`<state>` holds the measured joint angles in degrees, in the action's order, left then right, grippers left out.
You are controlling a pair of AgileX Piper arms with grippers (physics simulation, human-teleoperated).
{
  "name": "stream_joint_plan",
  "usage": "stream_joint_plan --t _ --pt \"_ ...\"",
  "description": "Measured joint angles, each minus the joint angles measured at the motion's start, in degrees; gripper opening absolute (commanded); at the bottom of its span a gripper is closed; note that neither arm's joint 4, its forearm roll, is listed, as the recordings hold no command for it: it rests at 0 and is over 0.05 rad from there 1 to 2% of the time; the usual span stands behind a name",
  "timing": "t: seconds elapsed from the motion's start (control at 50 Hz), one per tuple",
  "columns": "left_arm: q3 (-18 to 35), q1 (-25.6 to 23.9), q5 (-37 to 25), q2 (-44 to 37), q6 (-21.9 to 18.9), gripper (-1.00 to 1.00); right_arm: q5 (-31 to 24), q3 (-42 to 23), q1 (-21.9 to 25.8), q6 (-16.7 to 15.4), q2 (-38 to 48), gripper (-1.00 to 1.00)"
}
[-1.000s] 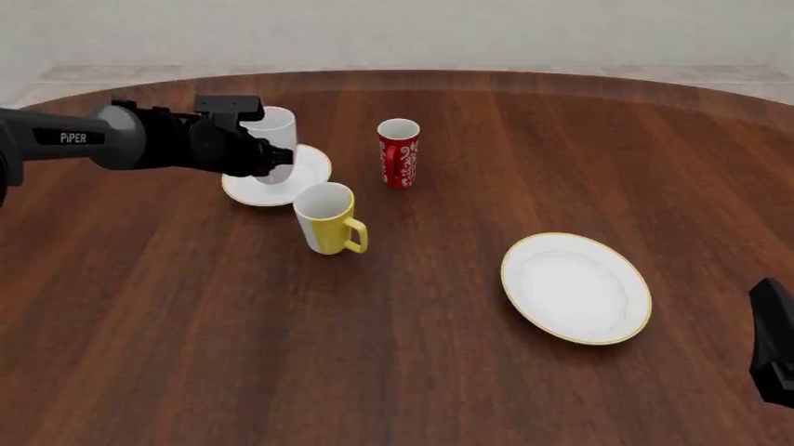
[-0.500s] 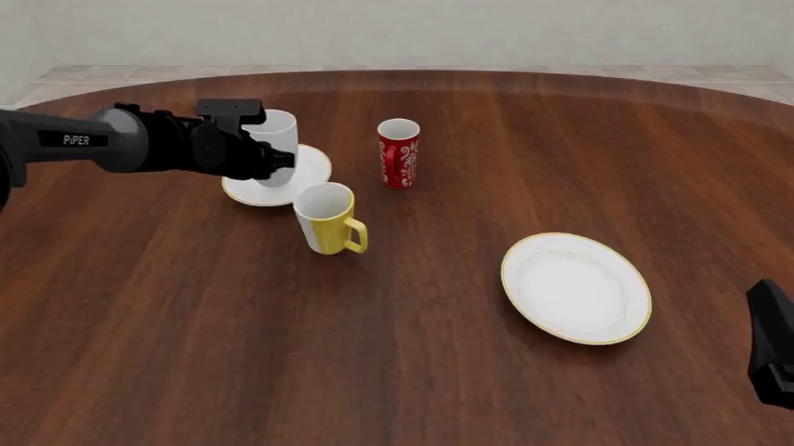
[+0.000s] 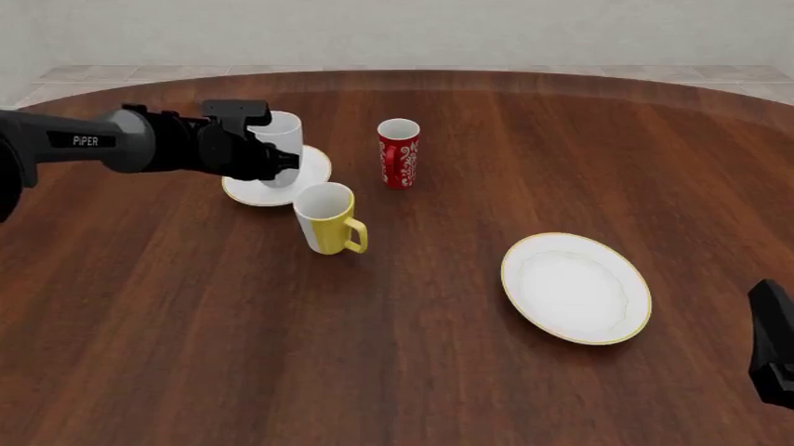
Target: Put the white mug on the left plate.
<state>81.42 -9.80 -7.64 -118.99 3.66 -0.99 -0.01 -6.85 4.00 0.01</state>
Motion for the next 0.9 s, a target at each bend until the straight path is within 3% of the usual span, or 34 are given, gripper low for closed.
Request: stream_joint_plan --t 0.9 --pt "-0.1 0.0 -0.3 -0.4 -1.4 -1.0 0.3 0.0 -0.6 0.5 0.0 1.0"
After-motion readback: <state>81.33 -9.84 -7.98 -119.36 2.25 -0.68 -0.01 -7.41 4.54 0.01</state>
